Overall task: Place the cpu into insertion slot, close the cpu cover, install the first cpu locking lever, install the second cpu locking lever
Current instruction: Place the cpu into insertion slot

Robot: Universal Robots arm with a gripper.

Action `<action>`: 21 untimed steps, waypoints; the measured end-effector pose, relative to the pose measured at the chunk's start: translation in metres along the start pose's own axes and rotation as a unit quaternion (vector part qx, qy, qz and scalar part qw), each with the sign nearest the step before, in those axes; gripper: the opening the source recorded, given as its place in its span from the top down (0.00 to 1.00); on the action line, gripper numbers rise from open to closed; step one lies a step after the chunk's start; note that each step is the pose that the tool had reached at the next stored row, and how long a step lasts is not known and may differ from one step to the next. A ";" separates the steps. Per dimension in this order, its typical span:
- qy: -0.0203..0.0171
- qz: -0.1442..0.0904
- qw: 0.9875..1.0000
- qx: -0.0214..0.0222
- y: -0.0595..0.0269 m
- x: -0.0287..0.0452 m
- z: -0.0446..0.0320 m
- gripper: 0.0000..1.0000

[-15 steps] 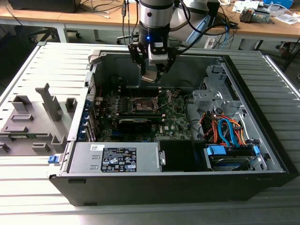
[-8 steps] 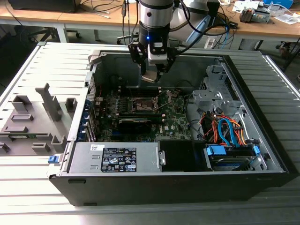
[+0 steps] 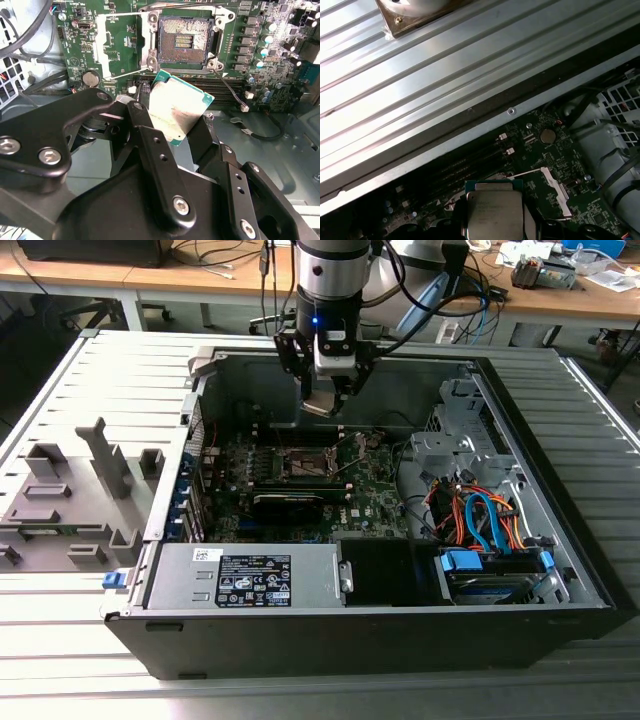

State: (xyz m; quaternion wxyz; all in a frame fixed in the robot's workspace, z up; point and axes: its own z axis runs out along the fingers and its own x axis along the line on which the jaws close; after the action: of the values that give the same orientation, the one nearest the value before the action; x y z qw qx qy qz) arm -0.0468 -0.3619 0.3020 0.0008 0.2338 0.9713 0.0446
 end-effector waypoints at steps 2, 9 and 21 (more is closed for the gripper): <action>0.000 0.002 1.000 0.000 0.0000 0.0000 0.0000 0.46; -0.001 0.008 1.000 0.000 0.0000 0.0000 0.0000 0.46; -0.002 0.020 1.000 0.000 0.0000 0.0000 0.0000 0.46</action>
State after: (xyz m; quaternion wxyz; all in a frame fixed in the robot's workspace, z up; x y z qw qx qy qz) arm -0.0468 -0.3619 0.3020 0.0017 0.2535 0.9663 0.0446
